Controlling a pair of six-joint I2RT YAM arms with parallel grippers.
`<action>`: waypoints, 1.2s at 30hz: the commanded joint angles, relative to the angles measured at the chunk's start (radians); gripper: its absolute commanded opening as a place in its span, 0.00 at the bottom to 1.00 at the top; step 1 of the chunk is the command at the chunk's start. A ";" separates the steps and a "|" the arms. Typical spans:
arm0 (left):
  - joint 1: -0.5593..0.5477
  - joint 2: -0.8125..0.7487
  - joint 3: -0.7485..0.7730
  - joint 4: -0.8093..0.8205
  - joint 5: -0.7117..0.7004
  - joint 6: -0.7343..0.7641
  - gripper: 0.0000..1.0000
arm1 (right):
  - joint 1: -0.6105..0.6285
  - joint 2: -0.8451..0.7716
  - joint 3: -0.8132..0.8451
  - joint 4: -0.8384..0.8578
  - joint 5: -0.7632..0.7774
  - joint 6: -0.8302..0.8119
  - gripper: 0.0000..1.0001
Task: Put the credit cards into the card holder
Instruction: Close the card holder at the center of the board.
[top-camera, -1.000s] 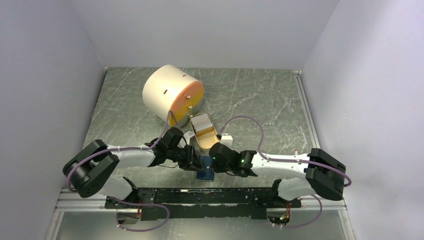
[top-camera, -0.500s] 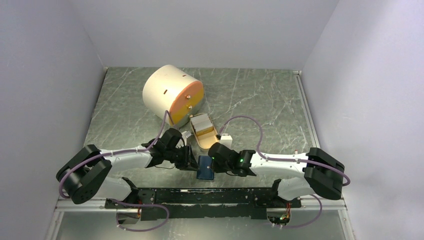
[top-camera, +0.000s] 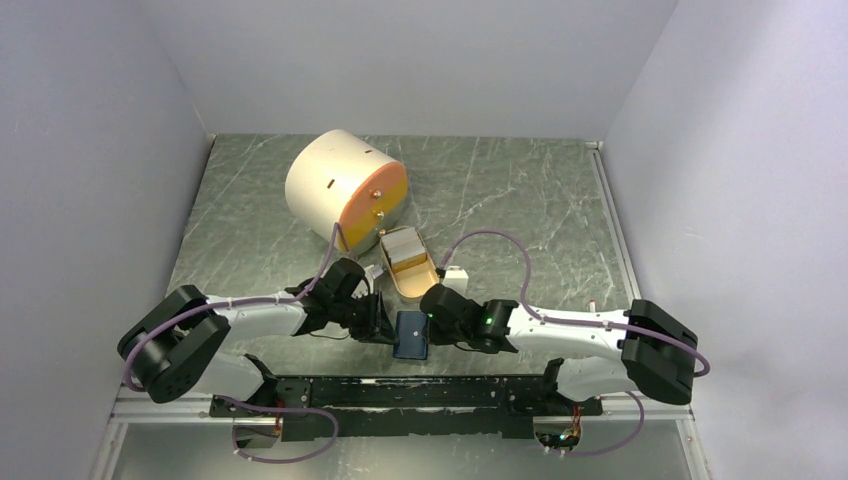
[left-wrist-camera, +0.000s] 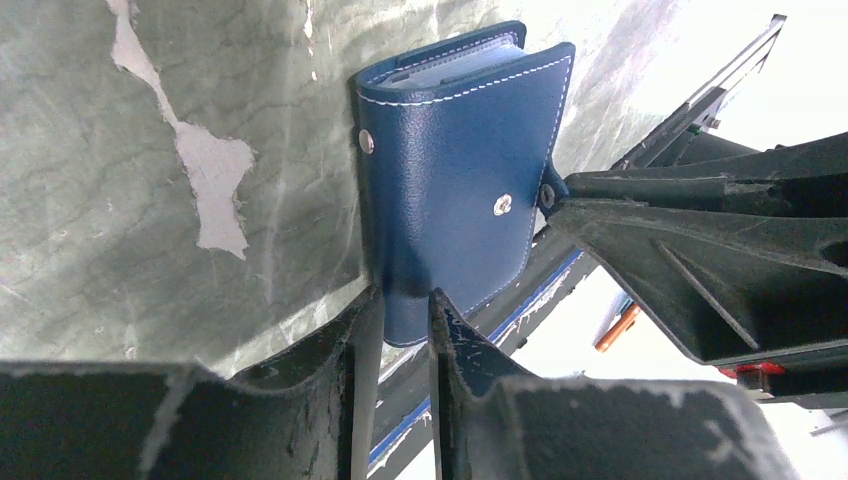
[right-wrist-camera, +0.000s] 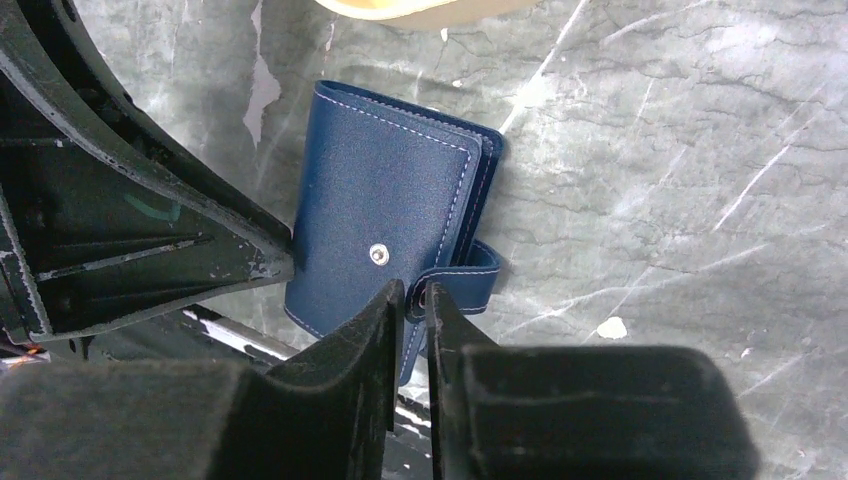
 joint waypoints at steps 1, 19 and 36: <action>-0.004 -0.004 -0.005 0.035 0.021 0.006 0.28 | 0.004 -0.026 0.026 -0.024 0.018 0.004 0.15; -0.005 0.044 -0.015 0.163 0.107 -0.033 0.27 | 0.003 0.059 0.099 -0.040 0.010 -0.045 0.00; -0.007 0.050 -0.030 0.247 0.138 -0.066 0.25 | 0.004 0.130 0.135 -0.059 0.010 -0.057 0.00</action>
